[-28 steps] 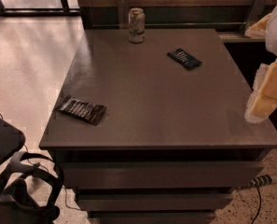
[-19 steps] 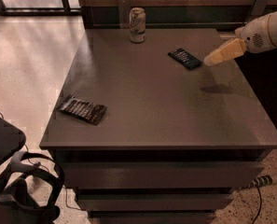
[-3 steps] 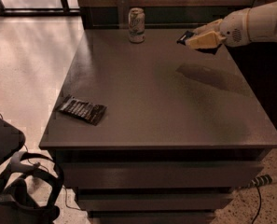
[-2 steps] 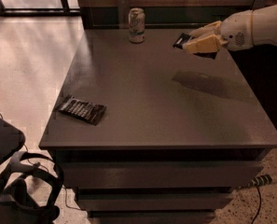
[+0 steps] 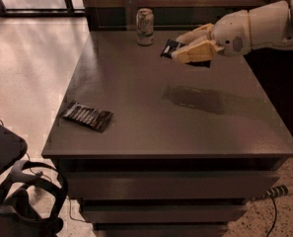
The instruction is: Move rxbar blueberry near rxbar chocolate
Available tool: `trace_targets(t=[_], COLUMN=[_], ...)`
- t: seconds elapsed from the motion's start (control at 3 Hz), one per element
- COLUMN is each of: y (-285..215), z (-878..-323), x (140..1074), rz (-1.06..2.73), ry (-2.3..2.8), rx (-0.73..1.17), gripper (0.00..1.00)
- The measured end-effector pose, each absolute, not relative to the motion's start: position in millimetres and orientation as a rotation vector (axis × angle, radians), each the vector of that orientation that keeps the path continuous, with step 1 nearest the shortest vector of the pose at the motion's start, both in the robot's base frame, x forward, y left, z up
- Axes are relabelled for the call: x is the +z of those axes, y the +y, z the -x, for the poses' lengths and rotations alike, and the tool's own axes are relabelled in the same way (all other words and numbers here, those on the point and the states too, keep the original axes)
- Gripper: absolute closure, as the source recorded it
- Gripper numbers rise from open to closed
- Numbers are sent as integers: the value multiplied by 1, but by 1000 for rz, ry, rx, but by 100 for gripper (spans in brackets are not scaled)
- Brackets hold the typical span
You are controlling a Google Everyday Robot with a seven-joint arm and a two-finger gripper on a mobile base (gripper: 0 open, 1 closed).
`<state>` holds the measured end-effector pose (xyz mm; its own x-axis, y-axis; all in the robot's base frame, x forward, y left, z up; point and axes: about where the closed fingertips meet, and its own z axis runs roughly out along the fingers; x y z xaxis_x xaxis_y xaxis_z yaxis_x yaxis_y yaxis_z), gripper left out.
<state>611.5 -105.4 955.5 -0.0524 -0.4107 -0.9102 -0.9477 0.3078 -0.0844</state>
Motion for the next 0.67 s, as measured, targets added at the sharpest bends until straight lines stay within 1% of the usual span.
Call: trace_targets(t=[0.33, 0.67], y=[-59, -27], z=[-587, -575], x=[962, 967], rz=[1287, 1295], ry=[1649, 1674], rx=[720, 724], gripper=[100, 100])
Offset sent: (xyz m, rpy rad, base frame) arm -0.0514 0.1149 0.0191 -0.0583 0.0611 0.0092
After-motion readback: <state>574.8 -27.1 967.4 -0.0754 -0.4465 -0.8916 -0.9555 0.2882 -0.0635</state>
